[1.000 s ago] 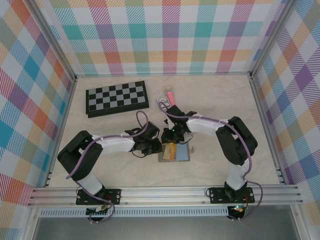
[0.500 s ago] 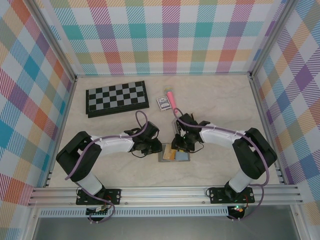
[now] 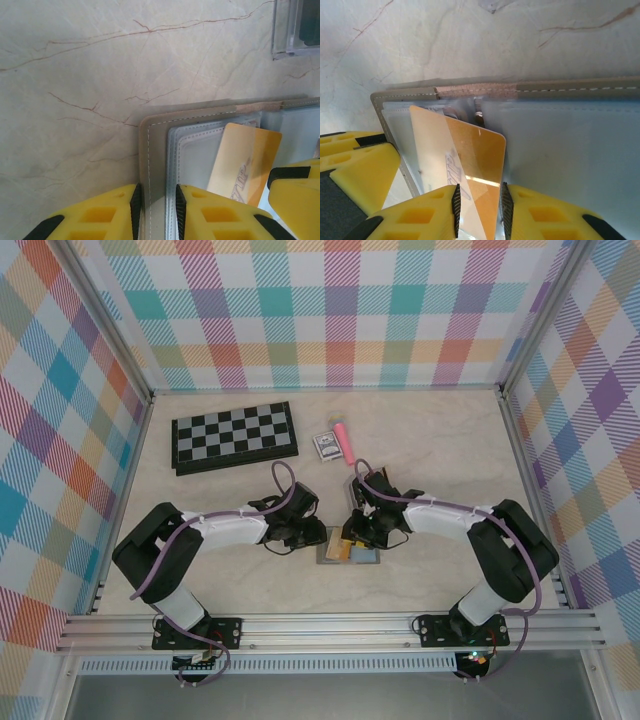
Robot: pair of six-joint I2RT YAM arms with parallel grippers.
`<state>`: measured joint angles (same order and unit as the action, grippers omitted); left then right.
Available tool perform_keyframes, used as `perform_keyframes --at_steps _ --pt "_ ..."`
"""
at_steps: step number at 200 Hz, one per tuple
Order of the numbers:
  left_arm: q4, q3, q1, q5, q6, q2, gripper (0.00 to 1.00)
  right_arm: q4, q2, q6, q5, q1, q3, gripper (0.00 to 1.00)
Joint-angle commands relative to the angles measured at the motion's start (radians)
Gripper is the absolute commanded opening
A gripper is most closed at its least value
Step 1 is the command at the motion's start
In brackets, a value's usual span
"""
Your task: Put the credit cards into the card holder
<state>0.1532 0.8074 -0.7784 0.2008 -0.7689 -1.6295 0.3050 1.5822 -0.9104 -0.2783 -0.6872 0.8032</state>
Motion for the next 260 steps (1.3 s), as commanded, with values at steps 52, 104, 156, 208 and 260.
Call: perform_keyframes --at_steps 52,104,156,208,260 --pt "-0.009 0.009 -0.017 0.028 0.003 -0.038 0.25 -0.040 0.020 -0.045 -0.025 0.000 -0.040 0.31" --pt "-0.010 0.007 -0.016 0.030 0.006 -0.049 0.23 -0.169 0.027 -0.066 -0.053 0.000 -0.084 0.25" --pt "-0.003 0.003 -0.016 0.020 0.011 -0.051 0.22 -0.148 -0.017 0.017 -0.043 0.010 -0.104 0.12" --pt "-0.006 0.007 -0.017 0.023 0.012 -0.067 0.22 -0.122 -0.027 0.147 -0.099 0.050 -0.110 0.04" --pt "-0.009 0.004 -0.017 0.021 0.008 -0.069 0.22 -0.166 -0.011 0.184 -0.133 0.072 -0.117 0.02"
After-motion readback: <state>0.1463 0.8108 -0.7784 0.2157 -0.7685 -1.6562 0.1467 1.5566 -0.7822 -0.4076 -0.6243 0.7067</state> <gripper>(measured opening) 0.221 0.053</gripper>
